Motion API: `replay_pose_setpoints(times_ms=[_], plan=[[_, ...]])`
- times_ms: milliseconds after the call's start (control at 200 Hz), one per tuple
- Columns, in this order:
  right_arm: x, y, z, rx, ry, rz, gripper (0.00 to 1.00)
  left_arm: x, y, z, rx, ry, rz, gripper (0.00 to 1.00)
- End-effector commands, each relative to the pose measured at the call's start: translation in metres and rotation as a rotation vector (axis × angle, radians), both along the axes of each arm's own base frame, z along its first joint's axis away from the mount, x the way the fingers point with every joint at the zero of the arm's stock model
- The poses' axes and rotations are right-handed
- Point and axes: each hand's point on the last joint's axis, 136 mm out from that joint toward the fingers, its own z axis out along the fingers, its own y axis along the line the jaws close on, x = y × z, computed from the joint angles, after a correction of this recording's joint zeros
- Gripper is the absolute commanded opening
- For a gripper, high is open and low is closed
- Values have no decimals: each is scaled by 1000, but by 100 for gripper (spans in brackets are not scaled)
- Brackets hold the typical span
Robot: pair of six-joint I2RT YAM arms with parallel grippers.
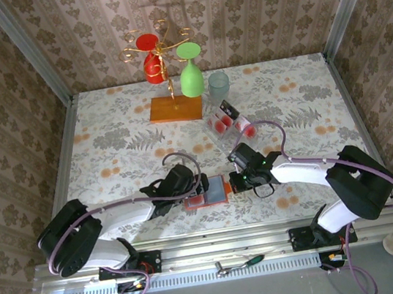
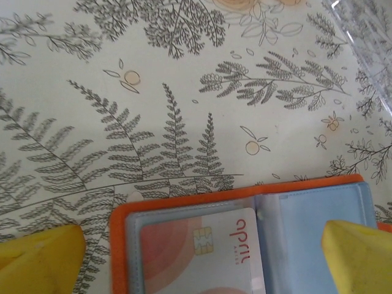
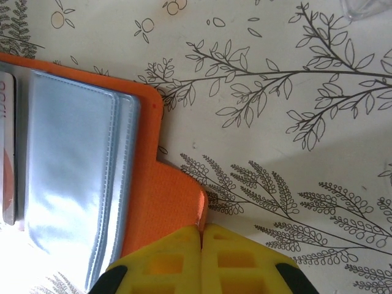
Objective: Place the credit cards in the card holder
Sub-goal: Close the card holder at the center of the table.
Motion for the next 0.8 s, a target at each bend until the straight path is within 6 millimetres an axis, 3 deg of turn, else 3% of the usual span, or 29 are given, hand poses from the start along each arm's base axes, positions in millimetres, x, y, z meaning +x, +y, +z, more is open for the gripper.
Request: replay_pose_setpoints(times_ms=[0,280,790], plan=[[-6,-2,-3,11,26,-18,0,-4,-5,-6,-9,19,0,100],[-6,-1,-4,14,34,-18,0,-5,-8,-10,-9,27,-1,100],[6,13,1,39,35,-19,0,2,-22,6,-50,5,-36,100]])
